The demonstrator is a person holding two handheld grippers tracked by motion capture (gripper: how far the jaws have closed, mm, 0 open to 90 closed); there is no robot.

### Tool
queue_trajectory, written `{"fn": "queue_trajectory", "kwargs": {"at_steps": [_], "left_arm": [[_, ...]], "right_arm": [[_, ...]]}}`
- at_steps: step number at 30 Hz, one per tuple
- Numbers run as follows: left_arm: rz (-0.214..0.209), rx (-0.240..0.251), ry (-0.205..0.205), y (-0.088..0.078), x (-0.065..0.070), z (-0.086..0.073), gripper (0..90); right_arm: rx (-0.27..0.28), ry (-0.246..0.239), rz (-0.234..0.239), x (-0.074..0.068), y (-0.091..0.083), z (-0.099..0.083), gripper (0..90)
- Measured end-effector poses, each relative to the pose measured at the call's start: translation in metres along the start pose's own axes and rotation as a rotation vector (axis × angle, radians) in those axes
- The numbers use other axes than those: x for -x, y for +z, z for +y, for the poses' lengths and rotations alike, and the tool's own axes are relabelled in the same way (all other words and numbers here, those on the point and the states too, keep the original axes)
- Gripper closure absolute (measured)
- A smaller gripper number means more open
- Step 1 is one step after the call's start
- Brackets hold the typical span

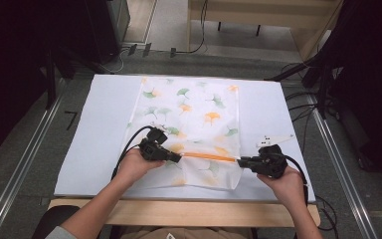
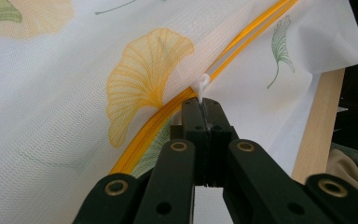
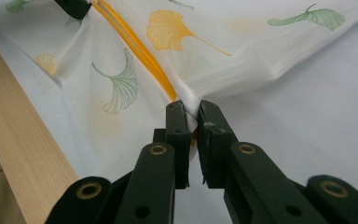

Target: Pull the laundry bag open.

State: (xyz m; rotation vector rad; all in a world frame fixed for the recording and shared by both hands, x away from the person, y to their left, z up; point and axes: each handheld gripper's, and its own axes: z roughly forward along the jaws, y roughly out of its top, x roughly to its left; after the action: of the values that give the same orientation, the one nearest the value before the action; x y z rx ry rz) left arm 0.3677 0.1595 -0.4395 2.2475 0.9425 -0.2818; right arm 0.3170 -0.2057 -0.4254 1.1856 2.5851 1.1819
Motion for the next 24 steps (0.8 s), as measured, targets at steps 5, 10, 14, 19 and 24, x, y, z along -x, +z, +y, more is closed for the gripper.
{"fn": "queue_trajectory", "kwargs": {"at_steps": [5, 10, 14, 19, 24], "left_arm": [[-0.009, 0.001, -0.001, 0.0001, -0.0006, 0.0003, 90.0], [-0.011, -0.002, 0.0, 0.0006, -0.0011, 0.0003, 90.0], [-0.016, -0.006, 0.002, 0.0004, -0.0016, 0.0002, 90.0], [-0.016, -0.007, 0.0, 0.0, -0.0016, 0.0001, 90.0], [-0.014, -0.008, -0.007, 0.0005, -0.0029, -0.0003, 90.0]], "right_arm": [[-0.006, 0.005, 0.0, 0.0001, -0.0003, -0.0004, 85.6], [-0.008, 0.005, 0.001, 0.0002, -0.0003, -0.0004, 85.5], [-0.009, 0.005, 0.002, 0.0002, -0.0003, -0.0004, 85.5], [-0.009, 0.005, 0.005, 0.0, -0.0001, -0.0005, 85.5], [-0.008, 0.004, 0.007, -0.0003, 0.0, -0.0002, 85.5]]}}
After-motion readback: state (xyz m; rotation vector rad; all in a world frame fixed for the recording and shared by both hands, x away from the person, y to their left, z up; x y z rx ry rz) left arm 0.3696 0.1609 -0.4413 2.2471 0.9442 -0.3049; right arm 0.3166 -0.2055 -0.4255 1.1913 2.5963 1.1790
